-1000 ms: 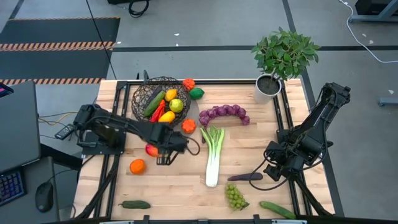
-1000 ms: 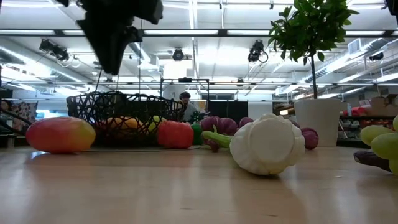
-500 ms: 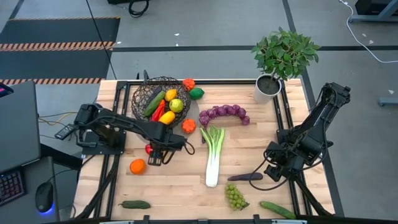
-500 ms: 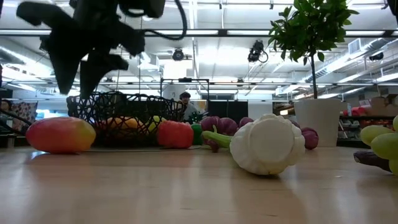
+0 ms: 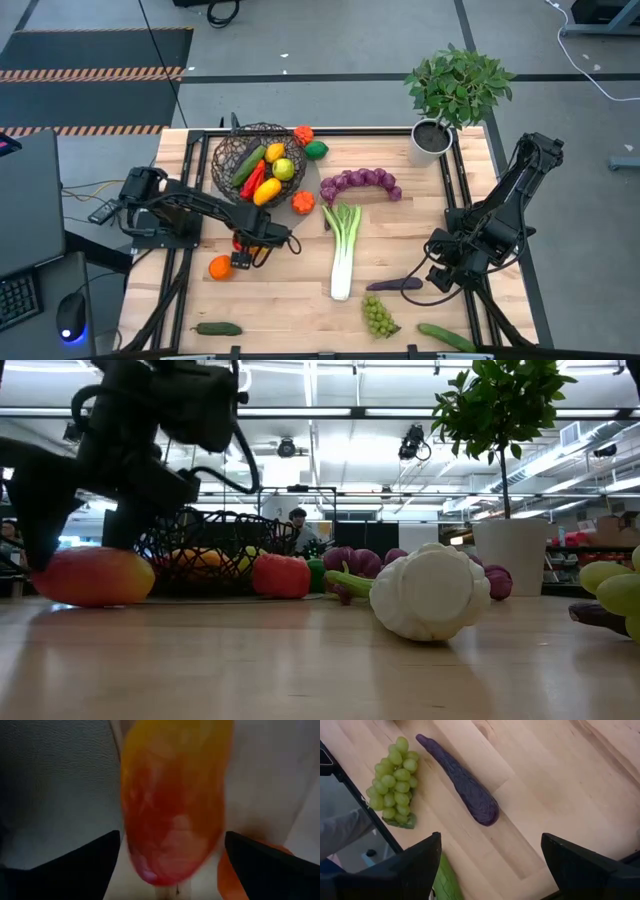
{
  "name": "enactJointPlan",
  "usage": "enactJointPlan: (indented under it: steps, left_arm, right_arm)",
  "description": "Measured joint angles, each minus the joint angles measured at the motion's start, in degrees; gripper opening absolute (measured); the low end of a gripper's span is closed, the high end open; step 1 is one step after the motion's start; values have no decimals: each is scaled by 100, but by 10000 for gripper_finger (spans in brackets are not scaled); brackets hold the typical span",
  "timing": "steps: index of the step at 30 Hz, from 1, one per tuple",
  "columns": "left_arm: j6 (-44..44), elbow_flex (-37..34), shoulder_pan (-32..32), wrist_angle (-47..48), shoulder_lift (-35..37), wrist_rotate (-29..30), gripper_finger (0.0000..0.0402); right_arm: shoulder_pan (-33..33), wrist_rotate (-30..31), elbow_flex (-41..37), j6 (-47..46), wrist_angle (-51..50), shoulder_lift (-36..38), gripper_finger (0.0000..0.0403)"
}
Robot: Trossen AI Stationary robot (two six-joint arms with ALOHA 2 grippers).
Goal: Build produce basket
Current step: Put the orange mango into the wire basket
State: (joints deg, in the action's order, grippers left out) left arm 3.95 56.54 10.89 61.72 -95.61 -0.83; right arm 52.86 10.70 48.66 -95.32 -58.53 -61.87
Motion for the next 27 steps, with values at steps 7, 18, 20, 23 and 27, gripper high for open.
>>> enactJointPlan:
  steps: [7, 18, 20, 23, 27]
  left_arm:
    - [2, -367, -4, -576, -1, 20, 371]
    - [376, -370, -6, -687, -1, 112, 305]
    - [453, -370, -6, -687, 1, 121, 287]
    - [477, -368, -6, -664, 1, 127, 281]
    - [463, -145, -3, -249, -1, 137, 280]
  right_arm:
    - [0, -137, 0, -178, -3, 0, 345]
    - [0, -160, 0, -374, -64, 0, 345]
    - [0, -160, 0, -402, -162, 0, 345]
    - [0, -161, 0, -422, -236, 0, 345]
    - [0, -332, 0, -384, -255, 0, 345]
